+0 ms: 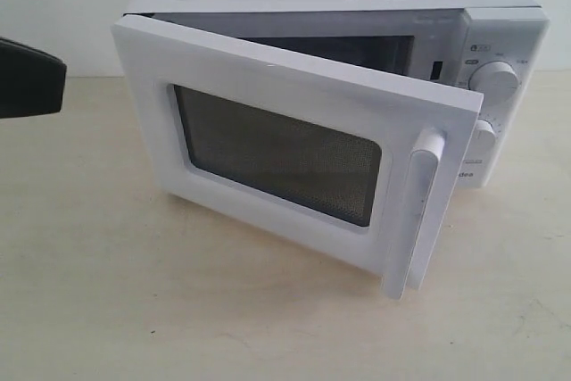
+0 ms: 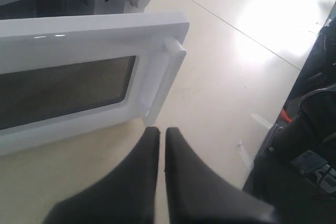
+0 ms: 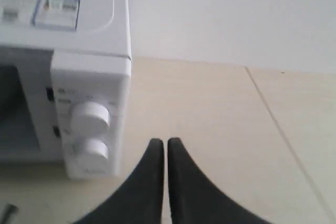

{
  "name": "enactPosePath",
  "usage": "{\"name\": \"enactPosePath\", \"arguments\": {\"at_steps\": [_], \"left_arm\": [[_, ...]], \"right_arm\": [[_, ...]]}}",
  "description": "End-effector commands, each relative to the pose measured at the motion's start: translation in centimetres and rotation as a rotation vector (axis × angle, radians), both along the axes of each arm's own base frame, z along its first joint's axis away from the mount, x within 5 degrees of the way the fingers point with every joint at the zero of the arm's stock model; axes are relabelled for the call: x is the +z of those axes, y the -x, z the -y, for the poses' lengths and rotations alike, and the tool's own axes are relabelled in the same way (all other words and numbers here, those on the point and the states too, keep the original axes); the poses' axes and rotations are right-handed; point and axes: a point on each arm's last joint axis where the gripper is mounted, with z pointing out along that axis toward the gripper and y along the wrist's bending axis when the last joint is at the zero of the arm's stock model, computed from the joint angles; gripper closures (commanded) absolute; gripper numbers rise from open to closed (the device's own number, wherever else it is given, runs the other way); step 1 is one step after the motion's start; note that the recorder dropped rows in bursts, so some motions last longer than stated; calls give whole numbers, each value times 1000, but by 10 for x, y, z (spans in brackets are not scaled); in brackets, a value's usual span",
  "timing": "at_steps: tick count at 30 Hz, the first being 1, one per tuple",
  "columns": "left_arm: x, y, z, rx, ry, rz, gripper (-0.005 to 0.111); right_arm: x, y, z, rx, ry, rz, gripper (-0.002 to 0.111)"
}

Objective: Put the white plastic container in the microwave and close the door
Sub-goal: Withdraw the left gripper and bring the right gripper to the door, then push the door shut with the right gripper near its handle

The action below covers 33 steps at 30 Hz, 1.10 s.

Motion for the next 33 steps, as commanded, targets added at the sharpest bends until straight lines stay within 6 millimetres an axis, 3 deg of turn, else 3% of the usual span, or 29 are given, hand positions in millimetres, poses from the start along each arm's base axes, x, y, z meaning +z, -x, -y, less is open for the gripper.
{"name": "enactPosePath", "arguments": {"at_steps": [1,7,10,17,23,33], "left_arm": [[-1,1,0,0,-1,-7,102],[-1,1,0,0,1,-8,102],[-1,1,0,1,2,-7,102],[0,1,0,13,12,-14,102],[0,0,0,16,14,-11,102],[-1,1,-1,11,3,-14,102]], "right_arm": [[-24,22,6,154,-401,246,108],[-83,21,-5,218,-514,229,108],[-93,15,-19,288,-469,172,108],[-96,3,-63,526,-470,52,108],[-84,7,-92,660,-480,23,108],[-68,-5,-72,443,-260,214,108]]}}
